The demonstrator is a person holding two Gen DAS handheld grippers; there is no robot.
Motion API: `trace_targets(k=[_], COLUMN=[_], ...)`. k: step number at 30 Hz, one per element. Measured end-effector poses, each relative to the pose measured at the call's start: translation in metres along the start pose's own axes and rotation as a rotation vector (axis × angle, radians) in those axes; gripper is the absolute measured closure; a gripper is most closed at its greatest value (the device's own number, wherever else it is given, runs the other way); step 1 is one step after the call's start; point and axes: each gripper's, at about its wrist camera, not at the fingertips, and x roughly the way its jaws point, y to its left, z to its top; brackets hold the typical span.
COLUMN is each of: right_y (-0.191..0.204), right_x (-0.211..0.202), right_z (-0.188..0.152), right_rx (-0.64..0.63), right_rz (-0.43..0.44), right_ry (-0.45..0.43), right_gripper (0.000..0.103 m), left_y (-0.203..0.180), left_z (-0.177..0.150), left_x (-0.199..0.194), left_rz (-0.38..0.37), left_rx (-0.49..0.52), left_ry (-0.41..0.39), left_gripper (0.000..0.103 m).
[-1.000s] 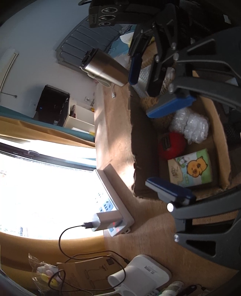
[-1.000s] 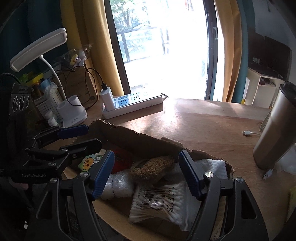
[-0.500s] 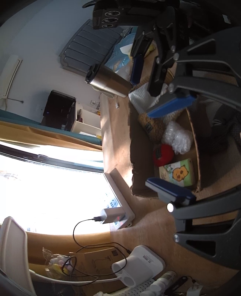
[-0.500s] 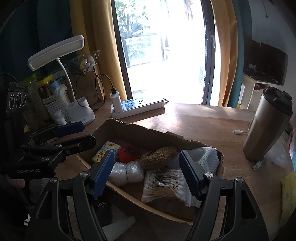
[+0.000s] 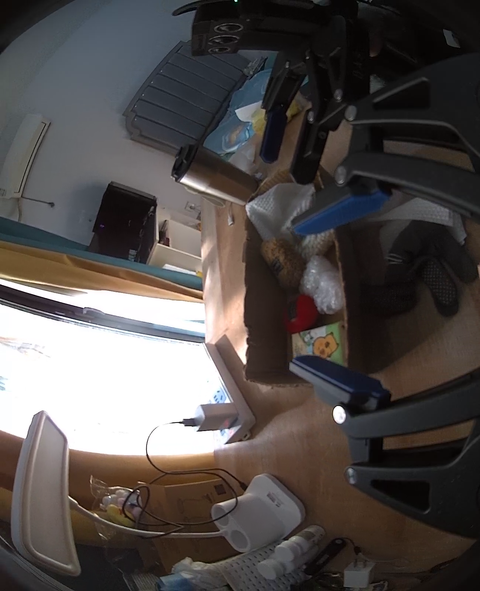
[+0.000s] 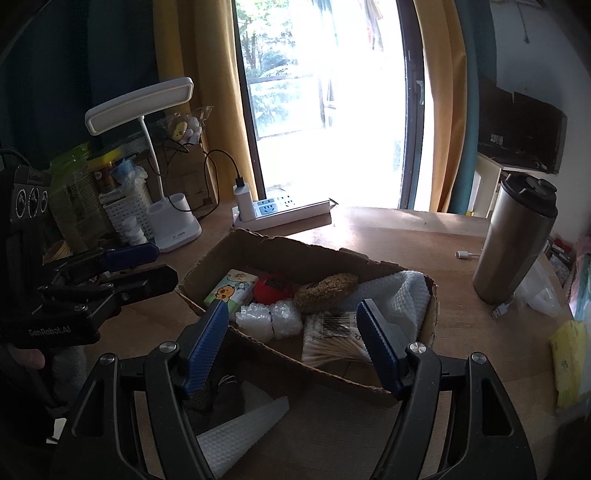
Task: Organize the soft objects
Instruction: 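Move both open tools back toward the grey glove and white cloth on the desk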
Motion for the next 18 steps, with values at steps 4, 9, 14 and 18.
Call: trace_targets(k=[4, 9, 14, 18], right_y=[0.005, 0.009, 0.012, 0.013], right_x=[-0.005, -0.010, -0.013, -0.009], right_z=[-0.008, -0.015, -0.025, -0.038], right_rx=[0.001, 0.001, 0.002, 0.002], right_rz=[-0.002, -0.002, -0.003, -0.007], right_ry=[0.003, 0.007, 0.015, 0.036], right_gripper=[0.028, 0.028, 0.028, 0.028], left_y=[0.000, 0.000, 0.000, 0.001], left_z=[-0.009, -0.016, -0.026, -0.036], left_x=[-0.005, -0.011, -0.016, -0.016], left_rz=[0.002, 0.005, 0.008, 0.006], left_rx=[-0.003, -0.003, -0.014, -0.025], left_ry=[0.010, 0.011, 0.017, 0.025], left_gripper=[0.033, 0.033, 0.033, 0.033])
